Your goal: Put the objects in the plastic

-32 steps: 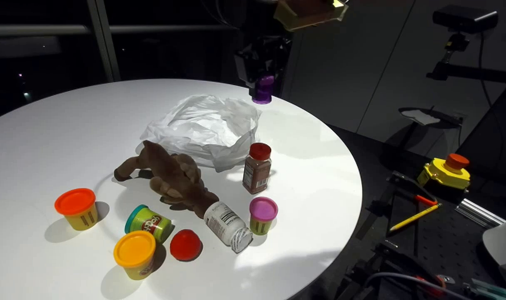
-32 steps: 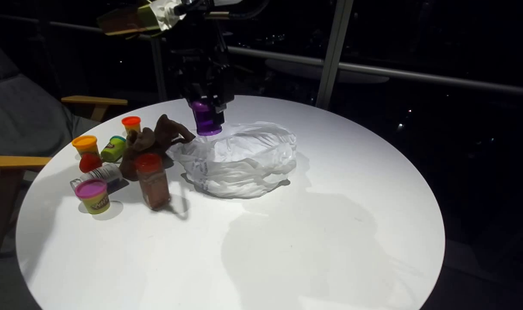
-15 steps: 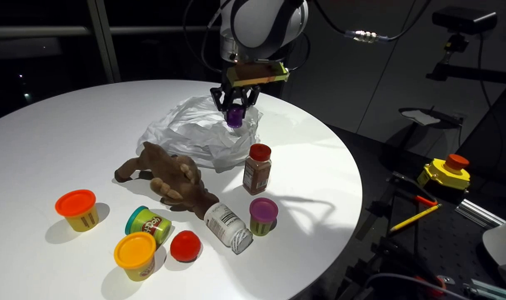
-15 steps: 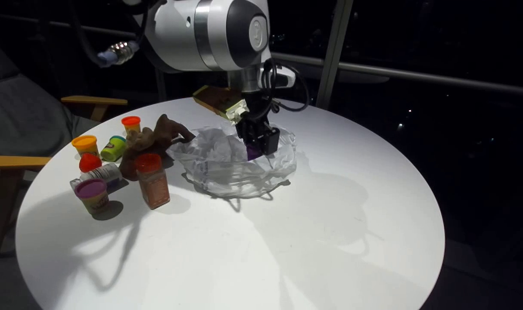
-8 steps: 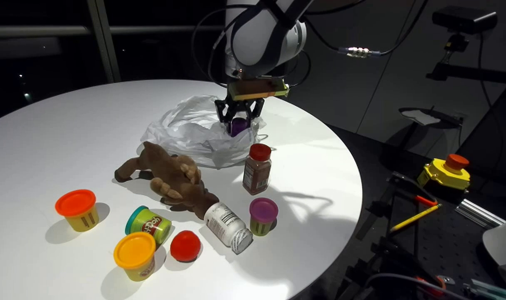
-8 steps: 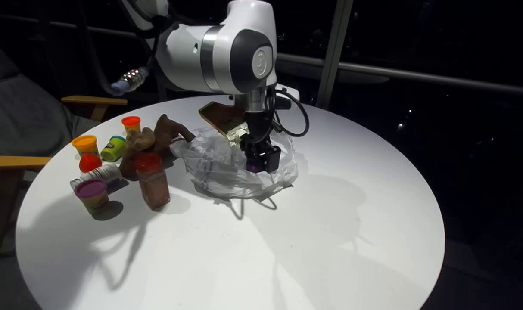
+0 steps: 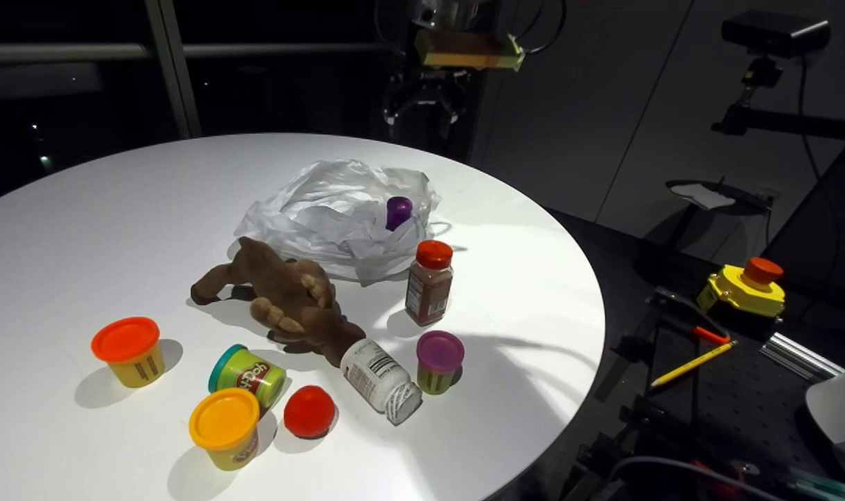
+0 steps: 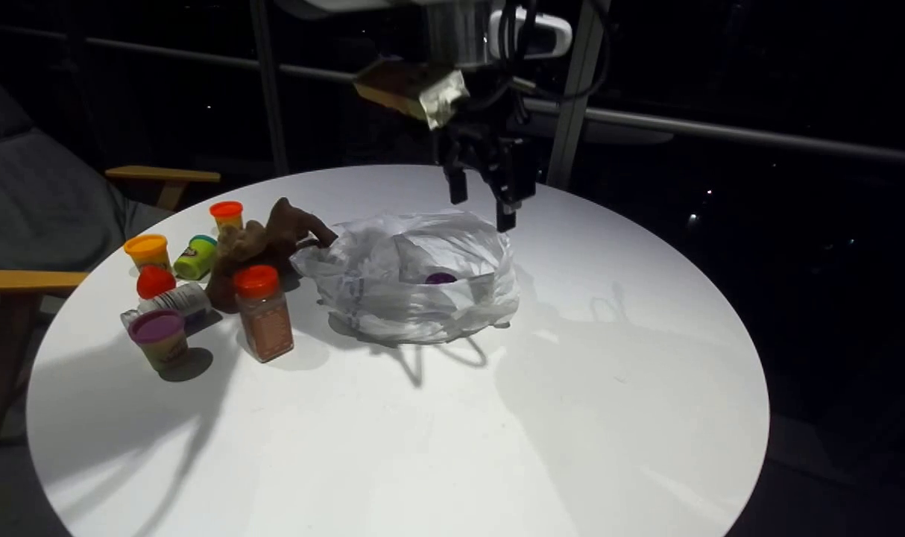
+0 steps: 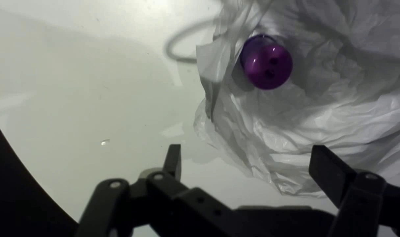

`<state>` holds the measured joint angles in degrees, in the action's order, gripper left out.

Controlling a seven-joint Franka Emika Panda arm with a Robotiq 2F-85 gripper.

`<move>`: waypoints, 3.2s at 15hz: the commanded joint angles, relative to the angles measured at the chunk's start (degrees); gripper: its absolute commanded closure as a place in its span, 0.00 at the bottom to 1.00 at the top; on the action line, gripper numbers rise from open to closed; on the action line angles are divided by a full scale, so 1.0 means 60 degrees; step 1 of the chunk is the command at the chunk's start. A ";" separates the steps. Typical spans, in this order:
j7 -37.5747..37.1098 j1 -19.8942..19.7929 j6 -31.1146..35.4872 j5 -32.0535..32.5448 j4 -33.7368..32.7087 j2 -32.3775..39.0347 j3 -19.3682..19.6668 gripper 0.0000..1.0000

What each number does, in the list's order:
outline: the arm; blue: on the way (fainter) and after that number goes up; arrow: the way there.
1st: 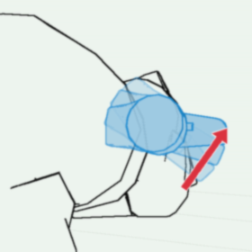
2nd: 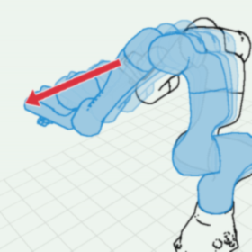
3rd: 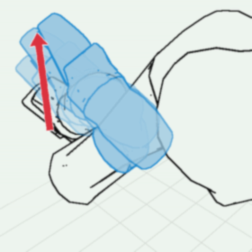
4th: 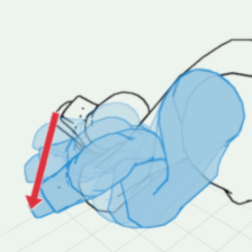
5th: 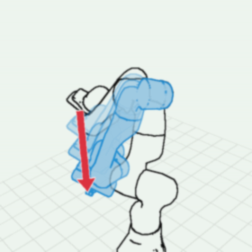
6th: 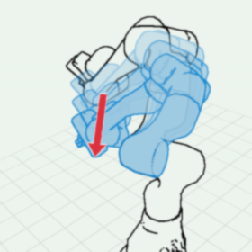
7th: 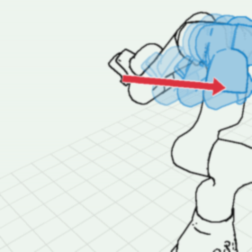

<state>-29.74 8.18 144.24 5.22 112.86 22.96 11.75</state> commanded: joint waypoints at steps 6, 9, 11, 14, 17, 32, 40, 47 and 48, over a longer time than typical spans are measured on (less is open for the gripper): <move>0.0135 0.0569 -0.2873 0.0829 0.2728 -0.3729 -0.2198 0.00; 0.0023 0.0718 -0.2131 0.0023 0.3944 -0.4300 -0.3049 0.00; -0.0318 0.0757 -0.1518 -0.0190 0.4654 -0.4478 -0.3406 0.00; -0.0681 0.0685 -0.0323 -0.0256 0.5498 -0.4477 -0.3643 0.00; -0.1322 0.0600 0.1267 0.0100 0.6079 -0.4096 -0.3639 0.00; -0.4755 0.0564 0.3507 0.3726 0.5493 -0.1997 -0.2638 0.06; -0.6107 0.1108 0.3425 0.5582 0.4848 -0.1507 -0.1797 0.69; -0.4850 0.0871 0.1629 0.4841 0.4740 -0.2390 -0.2318 0.76; -0.4736 0.0940 0.0999 0.4749 0.4540 -0.2632 -0.2304 0.76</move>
<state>-61.91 13.85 159.21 36.69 142.00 12.57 -0.76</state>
